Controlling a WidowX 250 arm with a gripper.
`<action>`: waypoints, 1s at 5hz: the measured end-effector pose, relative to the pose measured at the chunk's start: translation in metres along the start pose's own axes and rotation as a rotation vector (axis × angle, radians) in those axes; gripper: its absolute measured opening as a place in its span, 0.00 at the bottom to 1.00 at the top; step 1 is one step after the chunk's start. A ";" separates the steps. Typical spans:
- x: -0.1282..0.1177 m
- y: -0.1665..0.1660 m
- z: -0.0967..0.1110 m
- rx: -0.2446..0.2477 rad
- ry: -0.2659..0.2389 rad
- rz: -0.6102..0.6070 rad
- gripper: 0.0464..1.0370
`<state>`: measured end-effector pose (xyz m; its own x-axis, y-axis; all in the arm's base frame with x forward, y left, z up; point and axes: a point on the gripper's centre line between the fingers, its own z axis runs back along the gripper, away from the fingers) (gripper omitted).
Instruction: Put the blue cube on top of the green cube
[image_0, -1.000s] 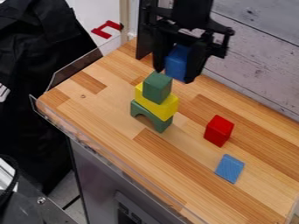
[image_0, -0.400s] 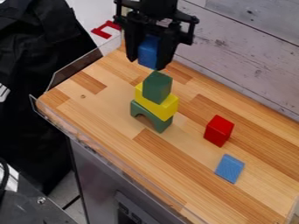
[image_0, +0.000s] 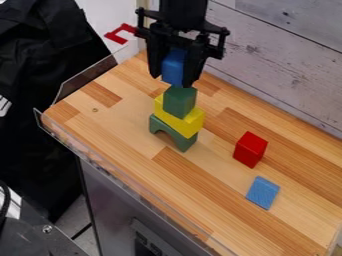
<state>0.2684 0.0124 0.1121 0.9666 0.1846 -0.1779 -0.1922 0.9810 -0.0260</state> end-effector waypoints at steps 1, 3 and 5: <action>0.000 -0.002 -0.002 -0.006 0.013 -0.001 0.53; -0.003 -0.006 -0.012 -0.004 0.048 -0.010 0.53; -0.003 -0.008 -0.014 -0.006 0.050 -0.006 0.53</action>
<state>0.2642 0.0034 0.0992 0.9581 0.1758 -0.2263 -0.1880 0.9816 -0.0330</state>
